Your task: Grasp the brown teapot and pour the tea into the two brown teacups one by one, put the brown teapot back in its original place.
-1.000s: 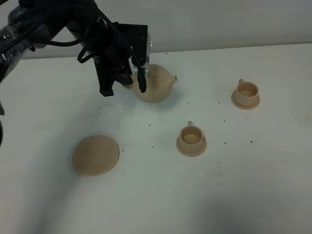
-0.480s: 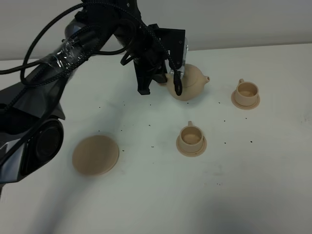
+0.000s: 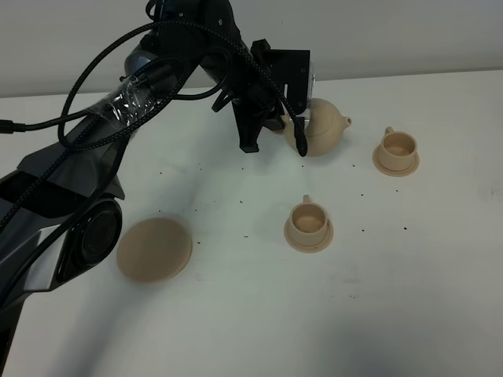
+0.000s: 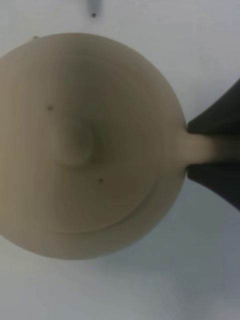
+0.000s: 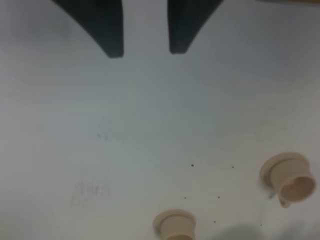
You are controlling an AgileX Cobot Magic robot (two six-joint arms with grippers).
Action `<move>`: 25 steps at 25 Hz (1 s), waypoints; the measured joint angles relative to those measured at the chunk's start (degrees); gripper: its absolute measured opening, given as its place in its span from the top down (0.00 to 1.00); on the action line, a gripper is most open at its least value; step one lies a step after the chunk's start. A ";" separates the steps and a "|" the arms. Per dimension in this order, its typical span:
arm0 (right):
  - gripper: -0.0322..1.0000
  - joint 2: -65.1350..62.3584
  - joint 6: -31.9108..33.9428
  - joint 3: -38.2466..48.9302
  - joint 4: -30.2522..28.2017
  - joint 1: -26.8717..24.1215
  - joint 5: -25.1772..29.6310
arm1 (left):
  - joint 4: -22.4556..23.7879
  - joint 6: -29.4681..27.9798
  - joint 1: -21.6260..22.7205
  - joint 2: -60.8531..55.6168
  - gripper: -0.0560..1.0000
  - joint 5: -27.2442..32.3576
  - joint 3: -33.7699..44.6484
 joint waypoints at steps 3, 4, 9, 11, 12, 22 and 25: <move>0.74 0.00 0.00 0.00 0.00 0.00 0.00 | -1.49 0.05 0.00 0.00 0.83 -1.65 -0.06; 0.74 0.00 0.00 0.00 0.00 0.00 0.00 | -2.80 0.05 0.00 0.00 0.83 -2.35 -0.06; 0.74 0.00 0.00 0.00 0.00 0.00 0.00 | -5.49 -0.99 -0.11 0.00 0.83 -3.15 -0.25; 0.74 0.00 0.00 0.00 0.00 0.00 0.00 | -5.49 -1.94 -0.11 0.00 0.83 -2.90 -0.25; 0.74 0.00 0.00 0.00 0.00 0.00 0.00 | -5.49 -2.20 -0.11 0.00 0.83 -2.84 -0.25; 0.74 0.00 0.00 0.00 0.00 0.00 0.00 | -5.49 -10.14 -0.11 0.00 0.83 -5.50 -0.25; 0.74 0.00 0.00 0.00 0.00 0.00 0.00 | -5.37 -11.51 -0.30 0.00 0.83 -6.15 -0.25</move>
